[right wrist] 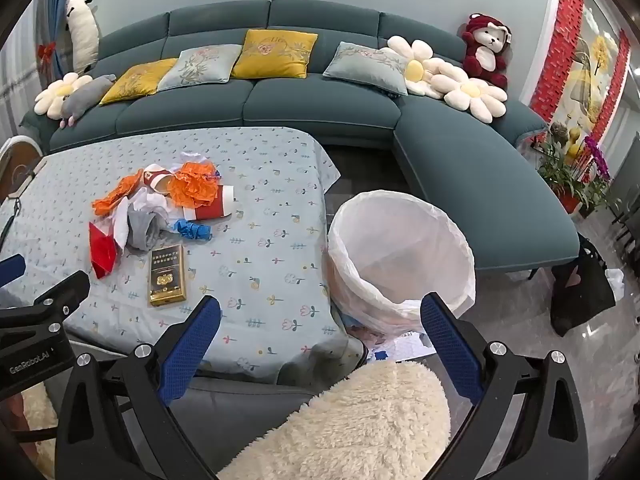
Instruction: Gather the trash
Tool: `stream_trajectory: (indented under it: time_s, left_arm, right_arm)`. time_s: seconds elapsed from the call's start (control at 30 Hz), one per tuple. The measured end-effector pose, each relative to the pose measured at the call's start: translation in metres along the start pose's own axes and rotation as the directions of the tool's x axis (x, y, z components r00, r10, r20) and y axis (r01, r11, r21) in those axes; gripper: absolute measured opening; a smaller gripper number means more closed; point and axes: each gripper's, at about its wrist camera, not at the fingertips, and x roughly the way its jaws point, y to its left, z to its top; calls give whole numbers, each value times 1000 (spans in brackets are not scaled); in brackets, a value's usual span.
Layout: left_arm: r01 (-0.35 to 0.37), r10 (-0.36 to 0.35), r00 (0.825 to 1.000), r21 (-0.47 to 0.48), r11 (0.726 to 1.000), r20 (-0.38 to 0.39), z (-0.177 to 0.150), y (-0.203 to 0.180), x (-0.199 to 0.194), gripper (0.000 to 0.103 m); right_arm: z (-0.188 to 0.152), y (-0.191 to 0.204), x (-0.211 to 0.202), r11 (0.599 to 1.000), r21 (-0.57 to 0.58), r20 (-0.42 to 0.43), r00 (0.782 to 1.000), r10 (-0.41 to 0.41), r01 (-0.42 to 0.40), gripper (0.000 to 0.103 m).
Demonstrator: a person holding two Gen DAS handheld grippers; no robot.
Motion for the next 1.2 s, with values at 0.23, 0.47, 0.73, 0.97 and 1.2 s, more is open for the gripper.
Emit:
stream_trajectory:
  time_s: [0.23, 0.47, 0.73, 0.97, 1.2]
  left_arm:
    - [2, -2, 1000, -2, 1000, 14, -1, -8, -5, 96]
    - [18, -17, 1000, -34, 999, 6, 0, 4, -3, 96]
    - [15, -15, 1000, -45, 999, 9, -1, 6, -4, 96]
    - [14, -13, 1000, -59, 998, 8, -2, 11, -3, 96]
    - [14, -13, 1000, -54, 998, 12, -2, 11, -3, 96]
  right_arm:
    - [-1, -1, 0, 1000, 6, 1, 1000, 5, -5, 96]
    - [5, -7, -2, 1000, 11, -1, 1000, 13, -13, 96]
    - [1, 2, -7, 1000, -3, 14, 1000, 8, -8, 96]
    - [3, 4, -8, 1000, -1, 19, 1000, 11, -11, 96]
    - [4, 4, -9, 1000, -1, 20, 1000, 11, -11, 96]
